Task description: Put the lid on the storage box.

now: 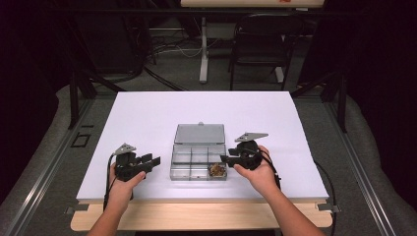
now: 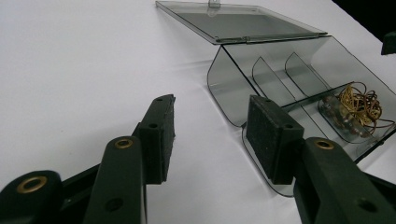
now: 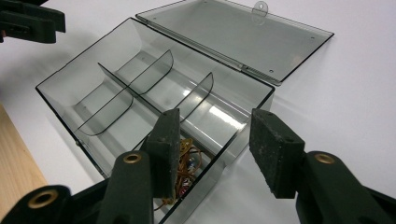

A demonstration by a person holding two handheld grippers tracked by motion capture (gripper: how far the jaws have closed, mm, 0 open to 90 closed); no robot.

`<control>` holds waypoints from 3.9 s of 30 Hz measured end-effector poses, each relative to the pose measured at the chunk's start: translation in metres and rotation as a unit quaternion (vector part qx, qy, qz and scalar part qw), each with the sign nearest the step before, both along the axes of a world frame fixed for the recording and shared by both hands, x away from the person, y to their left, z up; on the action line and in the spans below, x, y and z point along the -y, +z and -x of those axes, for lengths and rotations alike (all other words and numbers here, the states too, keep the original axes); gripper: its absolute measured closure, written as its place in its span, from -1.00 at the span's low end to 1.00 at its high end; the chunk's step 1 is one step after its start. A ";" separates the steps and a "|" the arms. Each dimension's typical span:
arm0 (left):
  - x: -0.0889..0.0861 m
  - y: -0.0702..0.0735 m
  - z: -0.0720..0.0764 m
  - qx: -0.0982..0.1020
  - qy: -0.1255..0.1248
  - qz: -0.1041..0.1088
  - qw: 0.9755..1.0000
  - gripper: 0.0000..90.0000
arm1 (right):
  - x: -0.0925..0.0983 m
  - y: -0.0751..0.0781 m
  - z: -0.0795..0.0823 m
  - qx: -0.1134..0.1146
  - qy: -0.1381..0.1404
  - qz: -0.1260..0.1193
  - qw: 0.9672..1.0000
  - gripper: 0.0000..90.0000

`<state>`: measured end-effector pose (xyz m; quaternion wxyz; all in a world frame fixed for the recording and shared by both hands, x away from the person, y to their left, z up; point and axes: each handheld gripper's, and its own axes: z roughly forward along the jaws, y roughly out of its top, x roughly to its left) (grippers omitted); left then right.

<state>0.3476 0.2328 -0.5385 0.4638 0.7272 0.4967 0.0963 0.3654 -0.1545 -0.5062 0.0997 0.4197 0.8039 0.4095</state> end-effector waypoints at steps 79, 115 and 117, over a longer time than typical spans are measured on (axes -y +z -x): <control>0.036 0.029 -0.084 -0.048 -0.006 -0.006 0.999 0.32 | 0.012 0.013 -0.070 -0.047 -0.076 -0.004 0.996 0.45; 0.059 0.015 -0.110 -0.099 0.010 -0.040 0.994 0.23 | -0.008 -0.001 -0.096 -0.078 -0.104 0.023 0.991 0.36; 0.060 0.014 -0.111 -0.099 0.009 -0.041 0.994 0.23 | -0.010 -0.001 -0.097 -0.080 -0.104 0.021 0.991 0.36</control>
